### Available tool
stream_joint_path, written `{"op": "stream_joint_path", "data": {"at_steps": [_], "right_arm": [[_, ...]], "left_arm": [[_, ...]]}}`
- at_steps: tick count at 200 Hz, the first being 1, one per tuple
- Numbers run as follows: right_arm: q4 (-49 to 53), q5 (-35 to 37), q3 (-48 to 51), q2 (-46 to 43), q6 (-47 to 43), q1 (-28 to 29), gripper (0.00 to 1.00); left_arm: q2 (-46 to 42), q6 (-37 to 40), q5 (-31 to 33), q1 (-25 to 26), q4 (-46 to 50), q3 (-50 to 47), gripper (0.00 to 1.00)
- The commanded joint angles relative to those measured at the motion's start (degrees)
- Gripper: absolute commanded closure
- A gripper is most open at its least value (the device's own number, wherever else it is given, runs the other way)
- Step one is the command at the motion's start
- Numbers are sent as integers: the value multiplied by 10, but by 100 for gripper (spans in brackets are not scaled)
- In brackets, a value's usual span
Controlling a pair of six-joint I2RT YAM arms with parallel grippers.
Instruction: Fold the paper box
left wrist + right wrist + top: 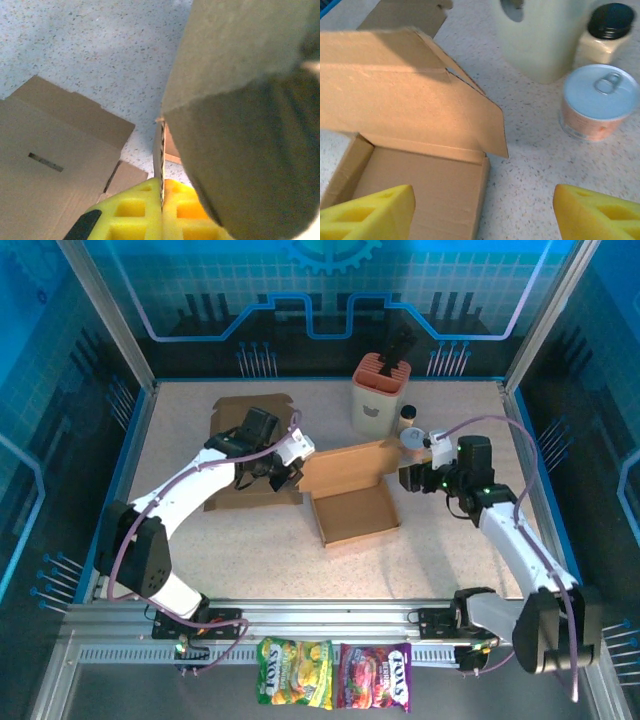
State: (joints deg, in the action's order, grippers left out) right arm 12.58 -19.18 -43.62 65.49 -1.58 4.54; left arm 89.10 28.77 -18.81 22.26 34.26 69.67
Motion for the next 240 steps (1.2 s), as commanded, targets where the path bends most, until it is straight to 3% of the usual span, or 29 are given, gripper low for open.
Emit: {"op": "stream_joint_path", "data": {"at_steps": [1, 44, 70, 101, 147, 240], "right_arm": [[-2, -79, -47, 57, -127, -15, 28], [22, -127, -123, 156, -172, -10, 29], [54, -118, -172, 200, -186, -1, 36], [88, -127, -209, 235, -190, 3, 52], [81, -123, -209, 244, -186, 10, 53], [90, -72, -215, 235, -171, 36, 100]], "left_arm": [[9, 29, -29, -12, 21, 27, 100], [28, 19, -30, -19, 12, 37, 100], [37, 12, -27, -20, 8, 41, 100], [44, 0, -18, -20, 0, 43, 100], [48, -13, -10, -21, -9, 46, 100], [55, -85, 19, -20, -31, 51, 100]]}}
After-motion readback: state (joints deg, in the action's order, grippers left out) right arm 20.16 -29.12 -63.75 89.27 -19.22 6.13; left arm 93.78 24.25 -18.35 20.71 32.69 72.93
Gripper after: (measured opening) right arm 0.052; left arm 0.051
